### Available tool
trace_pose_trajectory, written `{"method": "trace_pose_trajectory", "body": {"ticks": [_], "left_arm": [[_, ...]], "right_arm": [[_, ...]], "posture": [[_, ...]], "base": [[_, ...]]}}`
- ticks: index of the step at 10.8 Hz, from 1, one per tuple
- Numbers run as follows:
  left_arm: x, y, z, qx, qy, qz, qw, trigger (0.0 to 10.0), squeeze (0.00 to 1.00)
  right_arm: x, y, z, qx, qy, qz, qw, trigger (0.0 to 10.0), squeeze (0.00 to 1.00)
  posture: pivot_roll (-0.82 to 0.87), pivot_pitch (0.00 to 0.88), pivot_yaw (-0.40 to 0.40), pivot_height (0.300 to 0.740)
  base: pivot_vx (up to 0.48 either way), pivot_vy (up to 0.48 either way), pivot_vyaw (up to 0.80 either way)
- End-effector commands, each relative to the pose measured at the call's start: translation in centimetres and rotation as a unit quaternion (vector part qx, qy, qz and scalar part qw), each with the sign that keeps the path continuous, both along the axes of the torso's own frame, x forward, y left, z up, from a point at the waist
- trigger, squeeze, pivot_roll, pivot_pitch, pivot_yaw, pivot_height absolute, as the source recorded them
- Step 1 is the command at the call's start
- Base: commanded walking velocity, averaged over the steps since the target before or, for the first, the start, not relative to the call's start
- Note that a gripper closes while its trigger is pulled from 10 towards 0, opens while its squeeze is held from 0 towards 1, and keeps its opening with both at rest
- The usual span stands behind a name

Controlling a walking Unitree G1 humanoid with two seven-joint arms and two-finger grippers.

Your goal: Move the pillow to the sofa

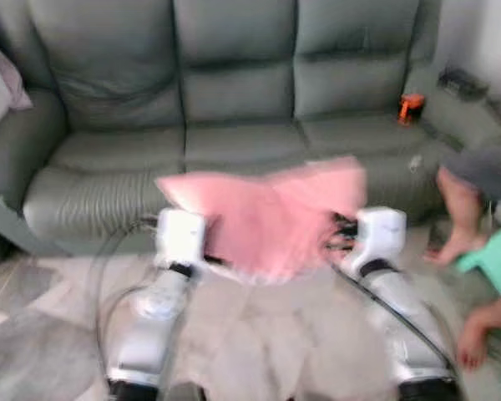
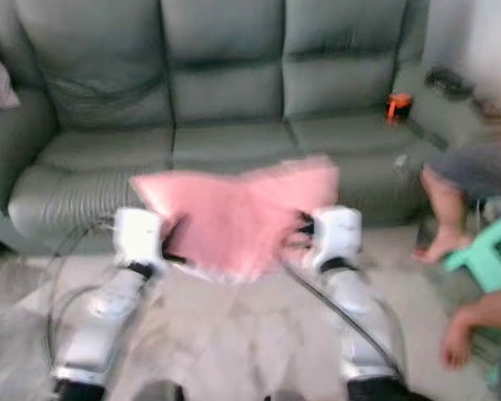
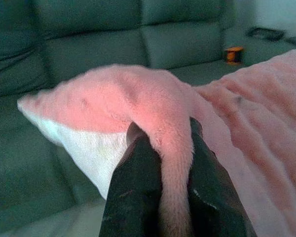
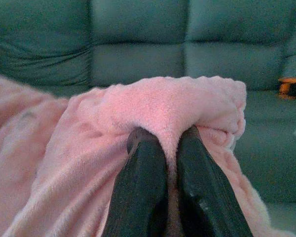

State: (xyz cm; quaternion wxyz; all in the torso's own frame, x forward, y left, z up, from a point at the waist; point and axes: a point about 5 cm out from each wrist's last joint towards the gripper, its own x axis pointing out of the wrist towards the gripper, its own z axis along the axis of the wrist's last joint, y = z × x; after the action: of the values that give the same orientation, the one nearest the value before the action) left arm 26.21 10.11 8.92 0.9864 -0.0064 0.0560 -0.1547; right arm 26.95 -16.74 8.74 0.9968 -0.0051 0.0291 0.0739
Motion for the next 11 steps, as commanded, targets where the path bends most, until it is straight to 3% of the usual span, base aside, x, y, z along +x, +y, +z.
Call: {"method": "trace_pose_trajectory", "body": {"ticks": [1,6,11], "left_arm": [[0.28,0.72,0.57,0.003,-0.014,0.010,1.000,10.0,0.00],[0.05,0.43,0.90,-0.012,-0.024,-0.017,0.999,10.0,0.00],[0.05,0.16,0.90,-0.017,-0.023,-0.025,0.999,10.0,0.00]], "right_arm": [[0.37,1.24,0.74,0.009,-0.018,0.018,1.000,10.0,0.00],[0.09,1.76,0.63,-0.001,-0.020,0.032,0.999,10.0,0.00],[0.26,1.53,0.72,-0.001,-0.020,0.026,0.999,10.0,0.00]], "posture": [[-0.01,0.000,-0.001,0.740],[-0.02,0.000,0.002,0.740],[-0.02,0.000,0.004,0.740]], "base": [[0.000,0.000,0.00],[0.000,0.000,0.00],[0.270,0.000,0.00]]}}
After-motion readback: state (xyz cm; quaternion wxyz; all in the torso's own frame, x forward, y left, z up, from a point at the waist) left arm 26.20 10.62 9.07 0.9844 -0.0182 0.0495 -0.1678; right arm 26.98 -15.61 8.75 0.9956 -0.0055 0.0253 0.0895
